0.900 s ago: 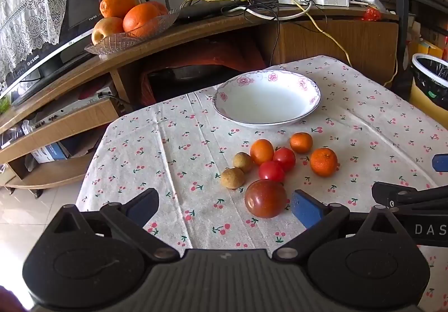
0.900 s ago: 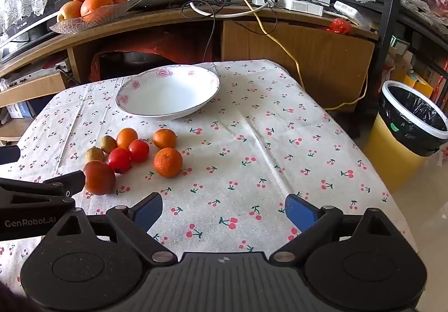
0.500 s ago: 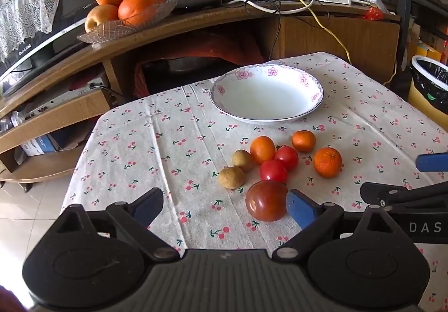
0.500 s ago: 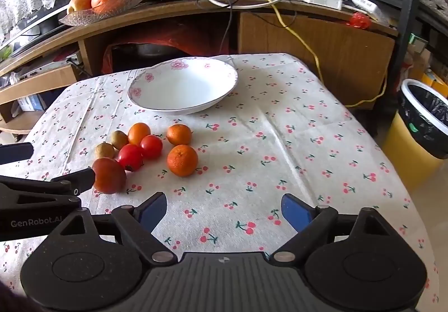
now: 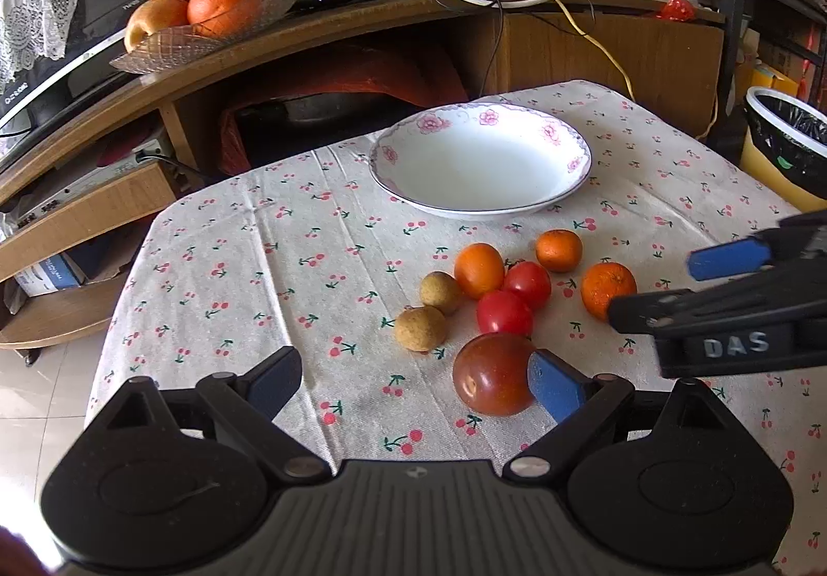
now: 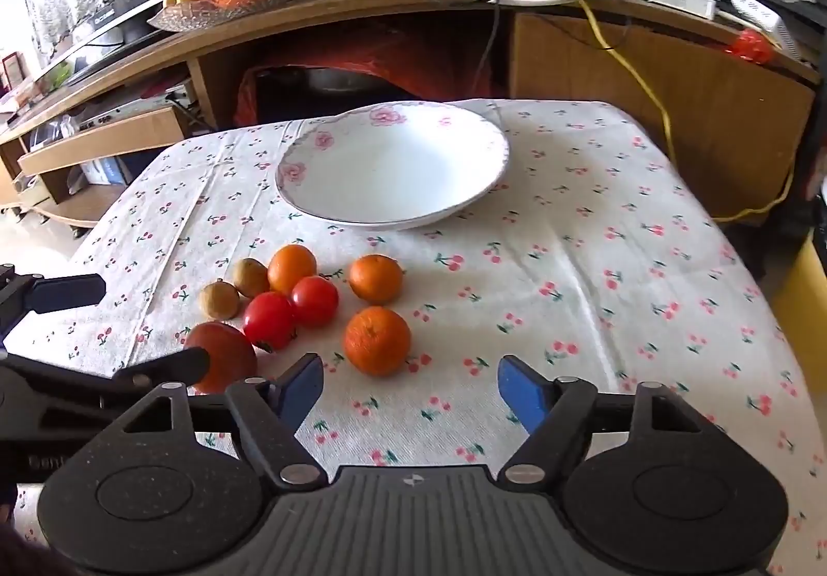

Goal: Organize fruits
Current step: 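Grasp the large dark red tomato with the left tool while the right tool grasps a mandarin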

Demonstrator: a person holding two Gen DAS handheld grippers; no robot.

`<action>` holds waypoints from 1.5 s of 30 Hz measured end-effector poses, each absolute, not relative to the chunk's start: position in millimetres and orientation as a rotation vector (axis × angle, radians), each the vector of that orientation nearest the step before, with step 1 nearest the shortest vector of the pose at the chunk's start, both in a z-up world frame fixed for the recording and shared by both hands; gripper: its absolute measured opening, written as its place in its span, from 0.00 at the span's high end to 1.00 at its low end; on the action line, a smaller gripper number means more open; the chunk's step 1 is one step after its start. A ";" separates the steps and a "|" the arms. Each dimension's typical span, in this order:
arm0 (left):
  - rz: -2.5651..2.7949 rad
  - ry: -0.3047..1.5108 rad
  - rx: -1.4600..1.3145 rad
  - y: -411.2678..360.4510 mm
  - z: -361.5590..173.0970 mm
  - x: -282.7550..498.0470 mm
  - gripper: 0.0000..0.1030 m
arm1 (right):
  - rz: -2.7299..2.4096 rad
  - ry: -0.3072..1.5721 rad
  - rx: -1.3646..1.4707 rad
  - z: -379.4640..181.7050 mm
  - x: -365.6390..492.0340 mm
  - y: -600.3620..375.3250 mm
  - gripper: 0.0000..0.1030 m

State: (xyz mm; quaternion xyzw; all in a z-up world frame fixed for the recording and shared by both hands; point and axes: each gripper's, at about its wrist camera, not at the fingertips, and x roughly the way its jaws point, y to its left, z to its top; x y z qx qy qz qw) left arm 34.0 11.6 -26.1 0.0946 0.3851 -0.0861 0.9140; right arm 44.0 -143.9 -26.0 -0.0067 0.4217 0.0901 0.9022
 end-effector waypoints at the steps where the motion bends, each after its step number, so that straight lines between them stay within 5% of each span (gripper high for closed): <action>1: -0.182 0.792 0.196 10.6 -27.1 34.8 0.02 | 0.188 0.885 -0.026 -28.0 47.0 -142.6 0.39; 8: -0.236 0.782 0.194 0.8 -33.2 37.2 0.02 | 0.220 0.931 -0.040 -40.5 61.0 -138.2 0.49; 11: -0.255 0.784 0.196 -3.1 -36.0 38.4 0.03 | 0.240 0.945 -0.032 -44.0 64.7 -139.4 0.61; 18: -0.330 0.821 0.161 -9.9 -43.3 40.4 0.21 | 0.287 0.943 -0.032 -44.5 65.6 -137.5 0.72; 33: -0.401 0.871 0.120 -19.0 -45.4 47.9 0.51 | 0.264 0.951 -0.011 -41.9 67.4 -146.7 0.73; 45: -0.401 0.876 0.051 -7.3 -21.2 54.3 0.53 | 0.253 0.935 0.011 -24.4 67.7 -157.0 0.73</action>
